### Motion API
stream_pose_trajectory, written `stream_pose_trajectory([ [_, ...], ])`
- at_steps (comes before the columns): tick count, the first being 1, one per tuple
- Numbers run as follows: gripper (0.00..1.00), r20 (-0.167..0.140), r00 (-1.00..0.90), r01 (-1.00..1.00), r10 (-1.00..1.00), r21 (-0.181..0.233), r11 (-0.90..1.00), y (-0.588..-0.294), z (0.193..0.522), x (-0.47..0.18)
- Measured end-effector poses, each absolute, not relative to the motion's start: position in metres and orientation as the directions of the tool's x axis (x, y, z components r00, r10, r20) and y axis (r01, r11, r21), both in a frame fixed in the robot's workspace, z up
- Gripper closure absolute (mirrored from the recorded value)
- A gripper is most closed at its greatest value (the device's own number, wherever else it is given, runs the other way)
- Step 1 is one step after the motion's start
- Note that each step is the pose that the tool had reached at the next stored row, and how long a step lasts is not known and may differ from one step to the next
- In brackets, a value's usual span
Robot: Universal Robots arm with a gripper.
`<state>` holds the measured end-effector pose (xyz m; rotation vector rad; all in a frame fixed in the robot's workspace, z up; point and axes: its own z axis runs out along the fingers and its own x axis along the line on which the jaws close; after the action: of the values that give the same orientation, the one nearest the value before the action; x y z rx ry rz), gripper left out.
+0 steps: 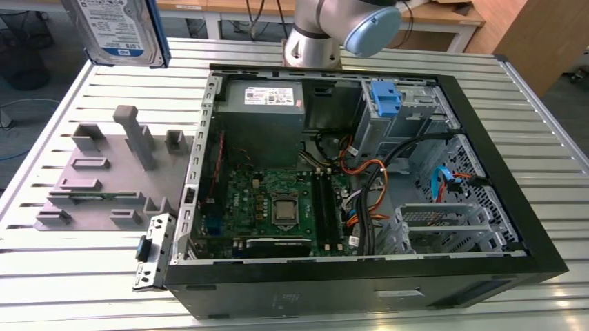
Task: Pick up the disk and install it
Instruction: 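Pick up the disk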
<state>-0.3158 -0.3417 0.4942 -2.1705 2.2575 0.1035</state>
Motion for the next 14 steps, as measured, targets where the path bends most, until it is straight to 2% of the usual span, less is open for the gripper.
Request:
stream_pose_trajectory([
  [14, 0.65, -0.052, -0.04, -0.998, -0.998, 0.042, 0.038, -0.3416, 0.4941, -0.307],
])
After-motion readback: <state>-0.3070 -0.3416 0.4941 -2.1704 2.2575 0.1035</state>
